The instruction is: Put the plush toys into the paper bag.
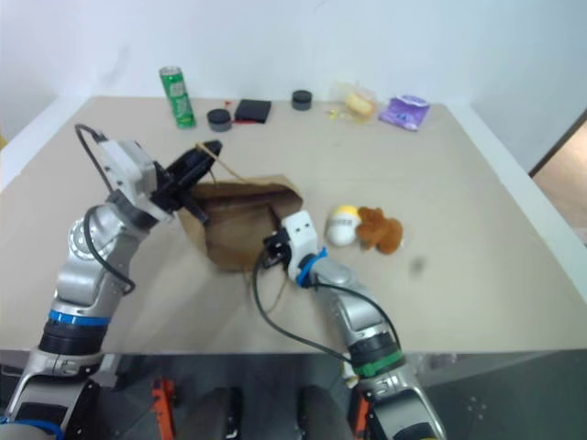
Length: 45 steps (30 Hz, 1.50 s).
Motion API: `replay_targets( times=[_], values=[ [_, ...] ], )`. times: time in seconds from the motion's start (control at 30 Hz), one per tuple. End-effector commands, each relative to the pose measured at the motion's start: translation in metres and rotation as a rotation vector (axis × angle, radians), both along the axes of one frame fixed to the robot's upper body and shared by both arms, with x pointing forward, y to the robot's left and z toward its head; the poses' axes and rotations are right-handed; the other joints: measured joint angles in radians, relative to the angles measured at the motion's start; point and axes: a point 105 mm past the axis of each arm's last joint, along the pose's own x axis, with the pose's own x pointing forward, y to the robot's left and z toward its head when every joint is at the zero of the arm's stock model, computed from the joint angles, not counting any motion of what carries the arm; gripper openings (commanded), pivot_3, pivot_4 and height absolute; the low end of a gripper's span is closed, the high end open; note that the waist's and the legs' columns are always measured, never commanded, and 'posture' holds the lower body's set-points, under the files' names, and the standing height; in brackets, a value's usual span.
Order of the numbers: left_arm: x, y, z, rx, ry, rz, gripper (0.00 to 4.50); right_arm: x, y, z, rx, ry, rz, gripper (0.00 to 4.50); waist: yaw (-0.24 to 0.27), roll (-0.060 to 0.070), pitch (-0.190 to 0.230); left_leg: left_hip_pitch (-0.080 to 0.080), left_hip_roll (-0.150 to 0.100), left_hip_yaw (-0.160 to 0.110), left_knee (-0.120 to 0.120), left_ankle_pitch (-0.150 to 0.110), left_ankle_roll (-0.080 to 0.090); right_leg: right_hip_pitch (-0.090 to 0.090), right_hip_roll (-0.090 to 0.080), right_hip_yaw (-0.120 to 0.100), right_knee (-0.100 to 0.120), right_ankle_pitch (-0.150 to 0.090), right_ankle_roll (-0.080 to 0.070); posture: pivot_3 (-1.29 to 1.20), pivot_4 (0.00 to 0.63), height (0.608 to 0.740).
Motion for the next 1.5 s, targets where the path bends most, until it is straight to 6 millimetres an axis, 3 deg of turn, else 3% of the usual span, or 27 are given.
replay_targets(
  times=[0.03, 0.2, 0.33, 0.43, 0.63, 0.77, 0.83, 0.87, 0.97, 1.03, 1.07, 1.2, 1.3, 1.5],
  values=[
    [-0.008, 0.005, 0.037, -0.08, -0.119, 0.03, 0.0, 0.004, -0.017, -0.01, -0.056, 0.031, -0.062, 0.09, 0.0, 0.0, 0.0, 0.0, 0.0, 0.0, 0.0, 0.0, 0.0, 0.0, 0.0, 0.0, 0.0, 0.0, 0.0, 0.0, 0.15, 0.74],
    [-0.017, 0.0, 0.056, -0.088, -0.194, 0.023, 0.0, 0.004, -0.015, -0.006, -0.048, 0.026, -0.056, 0.09, 0.0, 0.0, 0.0, 0.0, -0.001, 0.0, 0.0, 0.0, 0.0, 0.0, 0.0, 0.0, 0.0, 0.0, 0.001, 0.0, 0.15, 0.74],
    [-0.016, -0.006, 0.043, -0.064, -0.157, 0.006, 0.0, 0.004, -0.011, 0.004, -0.02, -0.015, -0.032, 0.09, 0.0, 0.0, 0.0, 0.0, -0.001, 0.0, 0.0, 0.0, 0.0, 0.0, 0.0, 0.0, 0.0, 0.0, 0.0, 0.0, 0.15, 0.74],
    [-0.017, -0.01, 0.028, -0.028, -0.116, -0.018, 0.0, 0.002, -0.007, 0.022, 0.017, -0.11, 0.003, 0.09, -0.001, 0.0, 0.0, 0.0, -0.001, 0.0, 0.0, 0.0, 0.0, 0.0, 0.0, 0.001, 0.0, 0.0, 0.0, 0.0, 0.15, 0.74],
    [-0.007, -0.008, -0.004, 0.004, 0.006, -0.008, 0.0, -0.019, -0.015, 0.085, 0.148, -0.304, 0.122, 0.09, -0.001, 0.0, 0.0, -0.002, 0.0, 0.0, -0.001, 0.0, 0.0, -0.002, 0.001, 0.001, 0.0, 0.001, 0.001, 0.0, 0.15, 0.74],
    [-0.004, -0.009, -0.005, 0.003, 0.018, -0.009, 0.0, -0.046, -0.03, 0.114, 0.163, -0.333, 0.249, 1.46, 0.0, 0.0, 0.0, -0.002, 0.0, 0.0, -0.001, 0.0, 0.0, -0.002, 0.0, 0.001, 0.0, 0.0, 0.001, 0.0, 0.15, 0.74],
    [-0.004, -0.011, -0.005, 0.007, 0.022, -0.015, 0.0, -0.057, -0.044, 0.124, 0.156, -0.335, 0.283, 1.67, 0.002, 0.001, 0.001, -0.002, 0.0, 0.0, -0.001, 0.0, 0.0, -0.002, 0.0, 0.001, 0.0, 0.0, 0.001, 0.0, 0.15, 0.74],
    [-0.004, -0.012, -0.006, 0.011, 0.022, -0.019, 0.0, -0.061, -0.05, 0.128, 0.149, -0.331, 0.289, 2.27, 0.002, 0.001, 0.001, -0.002, 0.0, 0.0, -0.001, 0.0, 0.0, -0.002, 0.0, 0.0, 0.0, -0.001, 0.0, 0.0, 0.15, 0.74],
    [-0.004, -0.013, -0.007, 0.014, 0.027, -0.027, 0.0, -0.068, -0.076, 0.129, 0.078, -0.298, 0.284, 3.51, 0.001, 0.001, 0.0, -0.002, -0.001, 0.001, -0.001, 0.0, 0.0, -0.002, -0.001, 0.001, -0.001, -0.001, 0.0, 0.0, 0.15, 0.74],
    [-0.004, -0.013, -0.007, 0.009, 0.032, -0.027, 0.0, -0.06, -0.104, 0.134, 0.046, -0.288, 0.185, 4.43, 0.001, 0.0, 0.001, -0.002, -0.001, 0.0, -0.001, 0.0, 0.0, -0.002, -0.002, 0.0, -0.001, -0.001, 0.0, 0.0, 0.15, 0.74],
    [-0.003, -0.013, -0.007, 0.007, 0.035, -0.027, 0.0, -0.057, -0.112, 0.136, 0.041, -0.287, 0.153, 4.43, 0.001, 0.001, 0.001, -0.002, -0.001, 0.0, -0.001, 0.0, 0.0, -0.002, -0.002, 0.0, -0.001, -0.001, 0.0, 0.0, 0.15, 0.74],
    [-0.003, -0.012, -0.003, -0.03, 0.047, -0.032, 0.0, -0.025, -0.177, 0.119, -0.082, -0.18, -0.152, 4.43, 0.0, 0.0, 0.001, -0.001, -0.002, 0.0, -0.001, 0.0, 0.0, -0.002, -0.001, 0.001, -0.001, -0.001, -0.001, 0.0, 0.15, 0.74],
    [-0.003, -0.013, -0.001, -0.044, 0.055, -0.045, 0.0, -0.006, -0.204, 0.102, -0.062, -0.074, -0.312, 4.43, -0.001, 0.0, 0.001, -0.001, -0.002, 0.0, -0.001, 0.0, 0.0, -0.002, -0.002, 0.001, -0.001, -0.001, -0.001, 0.0, 0.15, 0.74],
    [-0.002, -0.013, 0.006, -0.058, 0.052, -0.05, 0.0, 0.011, -0.21, 0.054, -0.078, 0.081, -0.374, 4.43, -0.002, 0.0, 0.001, -0.001, -0.002, -0.001, -0.002, 0.0, 0.0, -0.002, 0.001, 0.003, -0.001, 0.0, 0.0, 0.0, 0.15, 0.74]
  ],
)
